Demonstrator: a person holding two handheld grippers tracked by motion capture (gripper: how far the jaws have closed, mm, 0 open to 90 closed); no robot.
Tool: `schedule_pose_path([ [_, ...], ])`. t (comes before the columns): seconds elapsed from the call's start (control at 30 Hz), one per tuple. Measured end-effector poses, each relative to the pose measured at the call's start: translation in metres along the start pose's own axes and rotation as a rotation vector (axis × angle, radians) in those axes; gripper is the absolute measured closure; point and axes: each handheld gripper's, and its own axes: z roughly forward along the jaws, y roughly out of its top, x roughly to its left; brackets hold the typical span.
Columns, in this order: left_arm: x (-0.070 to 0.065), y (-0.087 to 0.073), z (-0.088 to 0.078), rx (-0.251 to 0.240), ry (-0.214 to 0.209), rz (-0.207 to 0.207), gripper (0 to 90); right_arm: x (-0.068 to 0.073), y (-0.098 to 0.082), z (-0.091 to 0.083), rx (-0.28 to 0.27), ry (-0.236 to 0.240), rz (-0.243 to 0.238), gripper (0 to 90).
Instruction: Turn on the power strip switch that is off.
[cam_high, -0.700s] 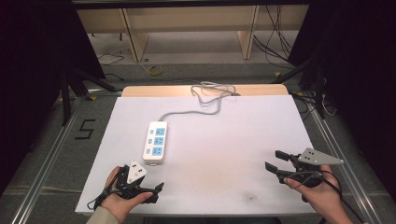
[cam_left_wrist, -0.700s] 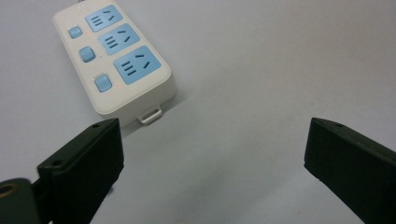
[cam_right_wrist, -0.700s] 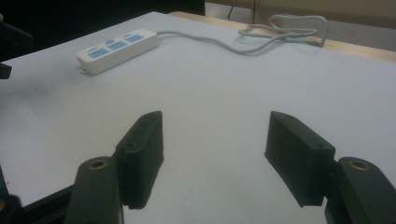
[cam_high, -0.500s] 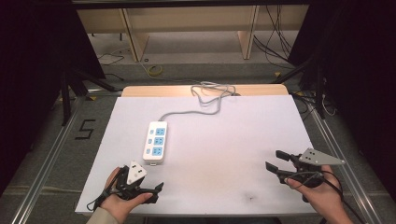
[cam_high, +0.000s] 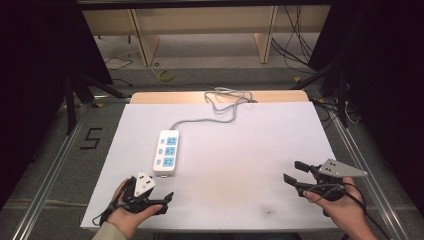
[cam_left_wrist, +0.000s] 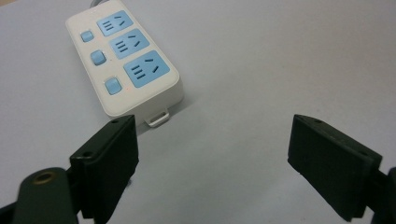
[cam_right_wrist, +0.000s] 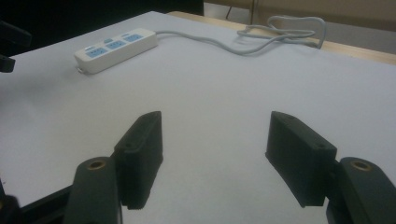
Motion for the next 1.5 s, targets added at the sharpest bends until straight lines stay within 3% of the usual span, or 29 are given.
schedule_pose_path([
  [0.23,0.000,0.002,-0.001,-0.011,0.002,0.003,23.0,0.002,0.000,0.002,0.006,0.005,-0.012,36.4],
  [0.47,0.004,0.004,-0.004,-0.011,0.054,-0.008,48.3,0.003,0.000,0.002,0.009,0.007,-0.013,36.4],
  [0.5,0.005,0.005,-0.004,-0.015,0.058,-0.010,48.3,0.003,0.000,0.002,0.009,0.007,-0.013,36.4],
  [0.6,0.006,0.007,-0.006,-0.025,0.057,-0.029,67.3,0.003,0.000,0.002,0.008,0.008,-0.015,36.4],
  [0.87,0.011,0.009,-0.007,-0.010,0.051,-0.053,87.9,0.004,0.001,0.003,0.012,0.007,-0.017,36.3],
  [0.97,0.011,0.010,-0.007,-0.004,0.049,-0.068,89.4,0.004,0.000,0.003,0.015,0.008,-0.019,36.4],
  [1.33,0.018,0.014,-0.003,0.009,0.104,-0.128,89.5,0.005,0.000,0.004,0.023,0.010,-0.024,36.4],
  [1.5,0.019,0.017,0.001,0.013,0.107,-0.122,89.6,0.006,0.000,0.005,0.023,0.011,-0.025,36.4],
])
